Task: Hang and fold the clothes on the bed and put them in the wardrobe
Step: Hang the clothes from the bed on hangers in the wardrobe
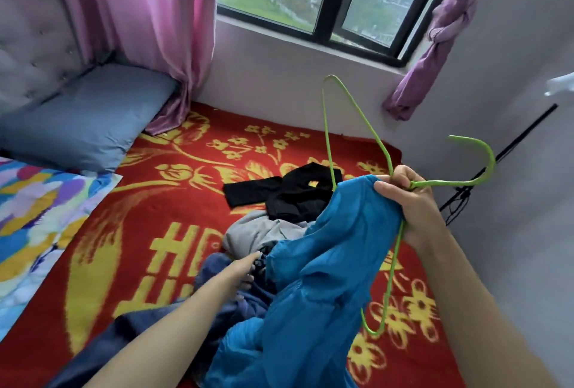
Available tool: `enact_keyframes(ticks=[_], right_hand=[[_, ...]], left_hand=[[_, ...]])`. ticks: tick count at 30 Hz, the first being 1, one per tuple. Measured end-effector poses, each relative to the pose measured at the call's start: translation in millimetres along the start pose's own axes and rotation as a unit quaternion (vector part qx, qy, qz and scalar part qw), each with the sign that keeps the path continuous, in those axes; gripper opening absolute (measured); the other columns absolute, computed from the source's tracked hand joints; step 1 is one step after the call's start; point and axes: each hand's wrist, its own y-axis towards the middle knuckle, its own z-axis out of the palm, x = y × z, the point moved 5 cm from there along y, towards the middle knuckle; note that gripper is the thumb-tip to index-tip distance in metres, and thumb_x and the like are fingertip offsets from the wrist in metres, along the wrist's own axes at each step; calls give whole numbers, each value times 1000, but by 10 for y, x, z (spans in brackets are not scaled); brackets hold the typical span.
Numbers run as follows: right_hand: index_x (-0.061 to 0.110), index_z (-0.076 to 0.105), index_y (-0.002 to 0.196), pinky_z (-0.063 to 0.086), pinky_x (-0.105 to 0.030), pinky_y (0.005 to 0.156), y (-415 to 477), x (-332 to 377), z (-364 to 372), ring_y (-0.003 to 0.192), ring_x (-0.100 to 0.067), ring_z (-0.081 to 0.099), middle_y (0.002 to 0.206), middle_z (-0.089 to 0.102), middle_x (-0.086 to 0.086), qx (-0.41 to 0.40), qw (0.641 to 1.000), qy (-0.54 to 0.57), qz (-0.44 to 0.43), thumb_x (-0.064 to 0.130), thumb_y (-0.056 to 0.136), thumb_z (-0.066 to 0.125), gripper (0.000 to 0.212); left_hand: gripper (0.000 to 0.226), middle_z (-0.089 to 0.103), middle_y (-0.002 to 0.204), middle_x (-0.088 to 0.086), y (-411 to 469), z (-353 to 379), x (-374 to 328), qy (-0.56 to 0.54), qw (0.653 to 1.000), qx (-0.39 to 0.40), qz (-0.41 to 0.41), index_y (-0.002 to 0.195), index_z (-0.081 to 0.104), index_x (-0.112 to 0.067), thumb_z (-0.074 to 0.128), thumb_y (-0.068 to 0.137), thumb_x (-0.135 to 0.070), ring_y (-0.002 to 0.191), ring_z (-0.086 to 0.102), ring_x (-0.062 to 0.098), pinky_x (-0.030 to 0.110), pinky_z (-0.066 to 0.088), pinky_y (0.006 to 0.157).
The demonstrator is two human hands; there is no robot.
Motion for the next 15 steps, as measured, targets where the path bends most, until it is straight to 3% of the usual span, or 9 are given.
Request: enact_keyframes(ticks=[1, 3, 5, 9, 12, 15], right_hand=[[25, 42, 48, 51, -20, 55, -19, 56, -44, 61, -13, 61, 64, 66, 0, 2, 1000, 12, -2, -10, 75, 57, 47], [25, 41, 49, 51, -19, 54, -66, 148, -122, 58, -13, 62, 64, 66, 0, 7, 999, 33, 0, -2, 67, 61, 38], [24, 41, 50, 51, -20, 54, -116, 179, -199, 57, -12, 62, 62, 64, 0, 8, 999, 40, 11, 0, 65, 61, 35], [24, 41, 50, 51, -21, 53, -211, 194, -319, 56, -12, 60, 60, 62, 1, 2, 999, 35, 20, -2, 66, 59, 35], [24, 41, 49, 50, -19, 51, -232, 239, -358, 54, -10, 59, 58, 60, 2, -6, 999, 45, 13, -3, 66, 58, 36], [24, 41, 49, 50, -19, 50, -197, 283, -313, 53, -10, 59, 57, 60, 2, 2, 998, 57, 6, -2, 66, 58, 36]], left_hand=[[63, 59, 110, 12, 21, 141, 10, -11, 998, 59, -6, 118, 56, -10, 38, 89, -63, 116, 51, 30, 38, 38, 99], [64, 66, 98, 9, 10, 384, -86, -44, 988, 146, 10, 104, 63, -12, 33, 89, -66, 95, 59, 26, 32, 45, 82], [52, 69, 86, 5, -65, 516, -286, -69, 981, 175, 49, 98, 64, -17, 33, 93, -59, 82, 59, 22, 29, 45, 69], [18, 67, 88, -1, -228, 487, -653, -85, 981, 126, 122, 86, 64, -25, 52, 94, -35, 81, 59, 15, 27, 41, 64], [13, 67, 97, 1, -295, 360, -874, -143, 971, 137, 134, 92, 63, -20, 51, 95, -25, 84, 62, 16, 28, 42, 68], [19, 60, 107, 11, -363, 309, -935, -114, 984, 106, 85, 104, 58, -13, 54, 93, -27, 81, 59, 23, 34, 43, 79]])
